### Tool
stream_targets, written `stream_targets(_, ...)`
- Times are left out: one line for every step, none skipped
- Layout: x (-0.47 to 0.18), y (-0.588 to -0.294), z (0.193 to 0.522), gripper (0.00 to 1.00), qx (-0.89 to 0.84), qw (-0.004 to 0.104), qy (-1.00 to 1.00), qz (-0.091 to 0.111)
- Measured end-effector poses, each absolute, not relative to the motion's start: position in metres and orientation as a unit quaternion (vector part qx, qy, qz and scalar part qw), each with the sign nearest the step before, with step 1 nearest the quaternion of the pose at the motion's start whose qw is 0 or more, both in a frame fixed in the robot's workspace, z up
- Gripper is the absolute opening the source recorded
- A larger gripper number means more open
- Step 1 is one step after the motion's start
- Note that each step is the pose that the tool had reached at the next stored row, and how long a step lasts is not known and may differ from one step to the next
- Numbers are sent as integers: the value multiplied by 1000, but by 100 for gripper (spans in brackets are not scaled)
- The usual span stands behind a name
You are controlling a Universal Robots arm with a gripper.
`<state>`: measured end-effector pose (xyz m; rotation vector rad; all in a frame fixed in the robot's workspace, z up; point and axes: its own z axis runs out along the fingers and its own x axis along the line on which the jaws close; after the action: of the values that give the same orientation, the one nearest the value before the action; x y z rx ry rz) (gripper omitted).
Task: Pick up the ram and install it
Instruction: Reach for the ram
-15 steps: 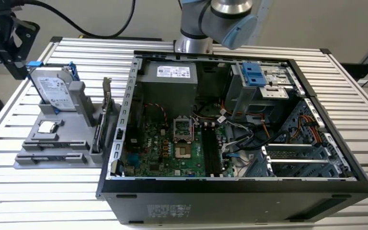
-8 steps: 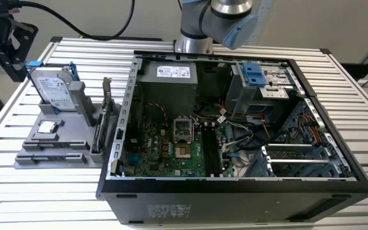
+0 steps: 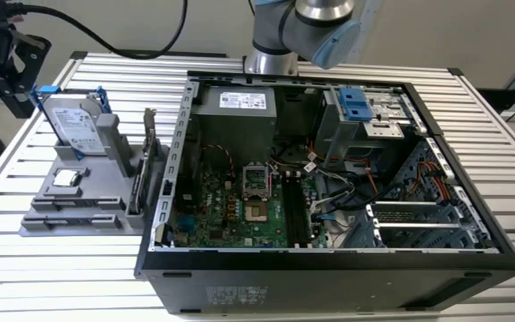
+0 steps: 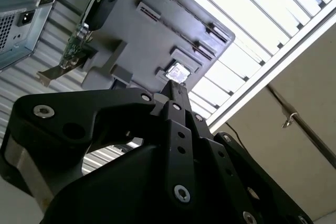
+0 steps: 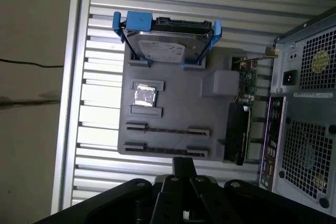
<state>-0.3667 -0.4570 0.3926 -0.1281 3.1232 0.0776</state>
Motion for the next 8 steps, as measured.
stream_targets(-367, -458, 393, 0, -41, 7, 999, 25)
stream_targets(-367, -459, 393, 0, -41, 7, 999, 25)
stream_targets(-367, -459, 393, 0, -41, 7, 999, 25)
stream_targets(-367, -460, 393, 0, -41, 7, 999, 25)
stream_targets(-367, -461, 393, 0, -41, 7, 999, 25)
stream_targets(-367, -462, 393, 0, -41, 7, 999, 25)
stream_targets(-367, -462, 393, 0, -41, 7, 999, 25)
stream_targets(-367, -463, 393, 0, -41, 7, 999, 25)
